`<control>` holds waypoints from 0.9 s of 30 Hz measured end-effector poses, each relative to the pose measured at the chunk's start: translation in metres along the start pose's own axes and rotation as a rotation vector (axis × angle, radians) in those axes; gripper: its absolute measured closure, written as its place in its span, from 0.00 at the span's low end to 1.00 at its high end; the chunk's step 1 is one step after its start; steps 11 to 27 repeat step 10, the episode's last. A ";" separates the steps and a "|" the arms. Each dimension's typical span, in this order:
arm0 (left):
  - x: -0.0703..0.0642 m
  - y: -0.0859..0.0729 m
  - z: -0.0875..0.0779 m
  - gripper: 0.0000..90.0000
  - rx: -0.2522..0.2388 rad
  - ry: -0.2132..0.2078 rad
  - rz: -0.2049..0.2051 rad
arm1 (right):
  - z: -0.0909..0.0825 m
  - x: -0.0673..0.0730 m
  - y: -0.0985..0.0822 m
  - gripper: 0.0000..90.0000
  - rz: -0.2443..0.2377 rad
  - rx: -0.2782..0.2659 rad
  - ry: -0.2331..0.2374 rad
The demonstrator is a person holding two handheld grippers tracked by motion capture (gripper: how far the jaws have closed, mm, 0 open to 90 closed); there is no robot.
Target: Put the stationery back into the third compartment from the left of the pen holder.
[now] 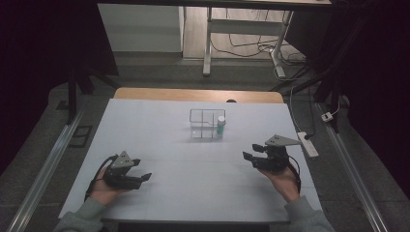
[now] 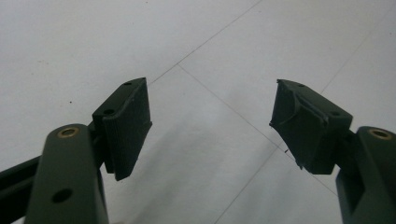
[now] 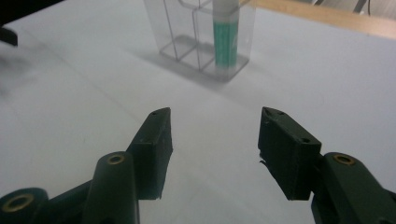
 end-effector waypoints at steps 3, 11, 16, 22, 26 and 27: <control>0.002 0.001 0.000 0.31 -0.007 0.004 -0.008 | -0.005 0.000 -0.014 0.47 -0.002 0.017 0.004; 0.005 0.003 -0.001 0.31 -0.021 0.011 -0.026 | -0.004 -0.001 -0.026 0.47 -0.018 0.045 0.007; 0.005 0.003 -0.001 0.31 -0.021 0.011 -0.026 | -0.004 -0.001 -0.026 0.47 -0.018 0.045 0.007; 0.005 0.003 -0.001 0.31 -0.021 0.011 -0.026 | -0.004 -0.001 -0.026 0.47 -0.018 0.045 0.007; 0.005 0.003 -0.001 0.31 -0.021 0.011 -0.026 | -0.004 -0.001 -0.026 0.47 -0.018 0.045 0.007; 0.005 0.003 -0.001 0.31 -0.021 0.011 -0.026 | -0.004 -0.001 -0.026 0.47 -0.018 0.045 0.007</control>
Point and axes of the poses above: each handheld gripper's, and its own axes: z roughly forward along the jaws, y roughly out of its top, x roughly to its left, the point moved 5 cm from there along z, roughly forward along the jaws, and after that the axes turned 1 degree about -y, right-handed, at the moved point
